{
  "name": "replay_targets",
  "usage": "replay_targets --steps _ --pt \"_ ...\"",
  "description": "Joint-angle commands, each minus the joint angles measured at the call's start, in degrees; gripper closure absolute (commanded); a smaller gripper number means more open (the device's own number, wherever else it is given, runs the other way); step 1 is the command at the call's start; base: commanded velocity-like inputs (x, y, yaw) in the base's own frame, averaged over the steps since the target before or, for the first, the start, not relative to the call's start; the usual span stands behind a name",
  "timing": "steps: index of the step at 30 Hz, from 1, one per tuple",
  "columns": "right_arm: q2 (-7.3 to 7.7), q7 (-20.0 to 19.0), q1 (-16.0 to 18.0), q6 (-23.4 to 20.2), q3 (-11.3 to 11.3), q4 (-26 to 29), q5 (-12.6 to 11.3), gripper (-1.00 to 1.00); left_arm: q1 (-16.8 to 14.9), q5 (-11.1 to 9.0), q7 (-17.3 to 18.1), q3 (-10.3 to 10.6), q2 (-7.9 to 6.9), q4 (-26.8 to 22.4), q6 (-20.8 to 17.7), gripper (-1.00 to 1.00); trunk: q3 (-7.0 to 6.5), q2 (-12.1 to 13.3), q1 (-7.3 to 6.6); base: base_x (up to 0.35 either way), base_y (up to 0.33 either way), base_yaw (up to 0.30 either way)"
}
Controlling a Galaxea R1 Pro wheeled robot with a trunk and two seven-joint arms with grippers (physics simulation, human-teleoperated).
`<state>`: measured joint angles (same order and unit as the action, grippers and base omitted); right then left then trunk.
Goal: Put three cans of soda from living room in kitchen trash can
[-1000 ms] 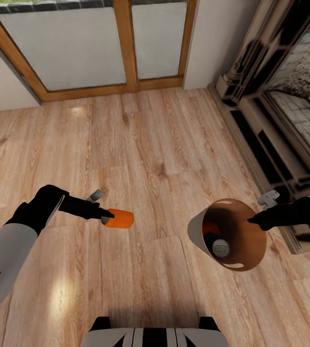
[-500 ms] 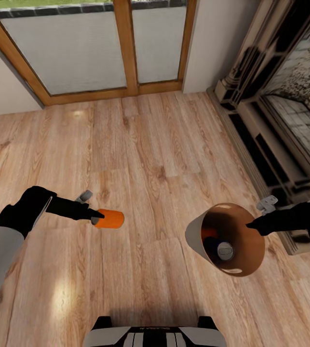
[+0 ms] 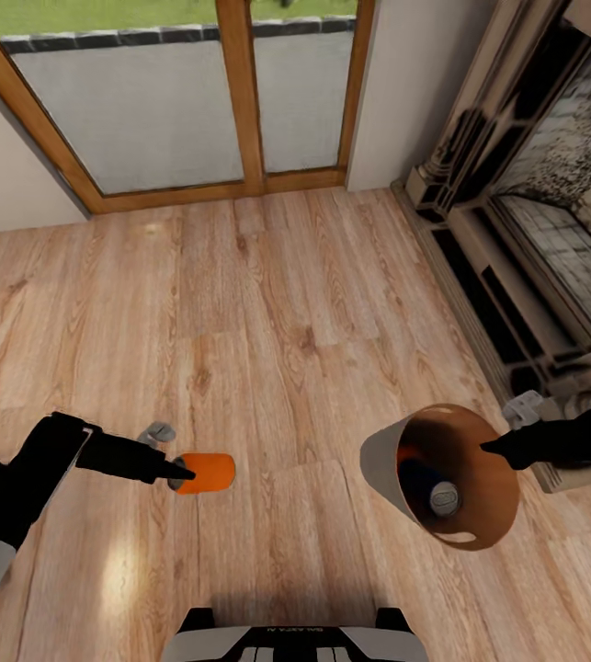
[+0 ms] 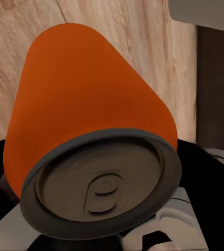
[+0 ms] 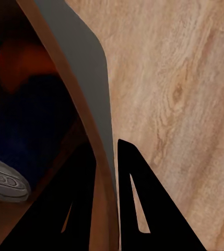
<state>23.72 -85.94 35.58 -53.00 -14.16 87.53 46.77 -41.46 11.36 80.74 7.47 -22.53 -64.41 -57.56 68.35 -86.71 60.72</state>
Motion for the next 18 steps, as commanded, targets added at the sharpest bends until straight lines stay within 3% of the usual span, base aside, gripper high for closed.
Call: replay_targets --steps 1,4,9,10,12,14,16,18 --pt "-0.29 -0.12 -0.24 0.11 -0.04 0.01 -0.30 1.00 0.92 0.05 -0.30 -0.25 0.02 -1.08 0.02 1.00 -0.28 0.42 -0.23 0.000 0.000 0.000" --pt "-1.78 2.02 -1.72 2.55 -0.96 0.00 -0.39 1.00 4.14 0.05 -2.62 -1.03 0.13 -5.07 0.10 1.00 -1.10 1.62 -0.88 0.000 0.000 0.000" --pt "-6.36 7.99 -5.36 11.64 -4.88 0.00 -0.45 1.00 9.17 -0.07 -10.14 -3.48 0.50 -10.68 0.56 1.00 -2.45 3.62 -1.98 0.000 0.000 0.000" --pt "-8.33 9.67 -6.93 16.70 -7.60 0.00 -0.45 1.00 11.04 -0.13 -12.52 -5.00 0.61 -12.21 1.10 1.00 -2.72 4.03 -2.20 0.000 0.000 0.000" --pt "-9.43 10.36 -7.85 19.80 -9.60 0.00 -0.47 1.00 12.07 -0.13 -13.51 -6.06 0.69 -12.80 2.12 1.00 -3.26 4.83 -2.64 0.000 0.000 0.000" --pt "-11.35 11.19 -9.06 25.47 -14.10 -0.17 -0.56 1.00 13.45 -0.24 -15.47 -8.77 0.98 -13.45 4.96 1.00 -3.81 5.63 -3.08 0.000 0.000 0.000" --pt "-11.75 11.33 -9.27 26.99 -15.40 -0.51 -0.58 1.00 13.96 -0.35 -16.23 -9.75 1.31 -13.57 5.69 1.00 -4.35 6.43 -3.52 0.000 0.000 0.000" --pt "-12.18 11.55 -9.50 29.84 -17.34 -2.18 -0.61 1.00 15.70 -0.55 -18.90 -13.34 2.47 -13.92 7.94 1.00 -4.89 7.23 -3.96 0.000 0.000 0.000"
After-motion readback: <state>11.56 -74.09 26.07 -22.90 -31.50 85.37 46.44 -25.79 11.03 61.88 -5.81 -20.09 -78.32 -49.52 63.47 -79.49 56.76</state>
